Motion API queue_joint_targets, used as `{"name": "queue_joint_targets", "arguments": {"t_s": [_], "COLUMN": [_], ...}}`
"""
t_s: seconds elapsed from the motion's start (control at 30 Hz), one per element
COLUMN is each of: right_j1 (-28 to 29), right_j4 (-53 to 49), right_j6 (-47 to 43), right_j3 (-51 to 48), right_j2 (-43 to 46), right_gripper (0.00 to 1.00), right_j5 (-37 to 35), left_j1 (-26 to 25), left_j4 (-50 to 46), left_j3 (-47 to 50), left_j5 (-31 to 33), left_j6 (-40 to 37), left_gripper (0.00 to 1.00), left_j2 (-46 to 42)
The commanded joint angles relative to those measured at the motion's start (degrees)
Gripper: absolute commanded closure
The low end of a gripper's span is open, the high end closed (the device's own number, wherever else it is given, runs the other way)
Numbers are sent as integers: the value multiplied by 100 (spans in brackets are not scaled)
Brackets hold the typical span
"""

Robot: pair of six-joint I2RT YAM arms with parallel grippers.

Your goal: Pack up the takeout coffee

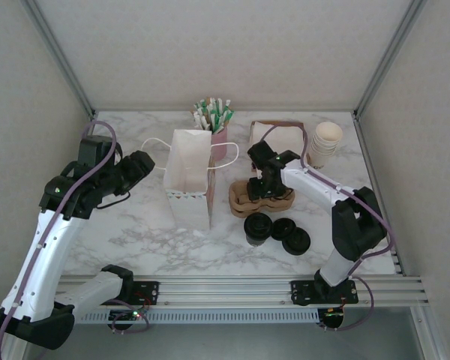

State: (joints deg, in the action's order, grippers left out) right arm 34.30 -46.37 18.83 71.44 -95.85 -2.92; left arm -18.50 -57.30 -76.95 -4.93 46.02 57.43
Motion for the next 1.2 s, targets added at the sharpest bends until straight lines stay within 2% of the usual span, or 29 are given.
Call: {"name": "queue_joint_targets", "arguments": {"t_s": [0.0,0.17,0.4,0.5,0.77,0.93,1.17], "right_j1": [-148,23,15,28,44,41,50], "right_j4": [168,141,135,68,14,-20,-115], "right_j6": [404,341,366,349,244,183,179], "right_j3": [-233,-326,-309,-265,-199,-88,6], "right_j2": [185,373,425,322,280,366,381], "right_gripper": [45,42,42,48,51,58,60], "right_j5": [339,-154,-87,-154,-183,-217,-196], "left_j1": [-59,-75,-83,-90,-136,-178,-216], "left_j4": [-128,-124,-71,-53,-45,-27,-18], "left_j3": [-56,-10,9,18,57,58,49], "left_j5": [-12,5,-8,0,42,133,141], "left_j6": [-89,-56,-32,-32,21,48,67], "left_gripper": [37,37,38,38,38,39,39], "left_j2": [-57,-78,-49,-56,-60,-83,-41]}}
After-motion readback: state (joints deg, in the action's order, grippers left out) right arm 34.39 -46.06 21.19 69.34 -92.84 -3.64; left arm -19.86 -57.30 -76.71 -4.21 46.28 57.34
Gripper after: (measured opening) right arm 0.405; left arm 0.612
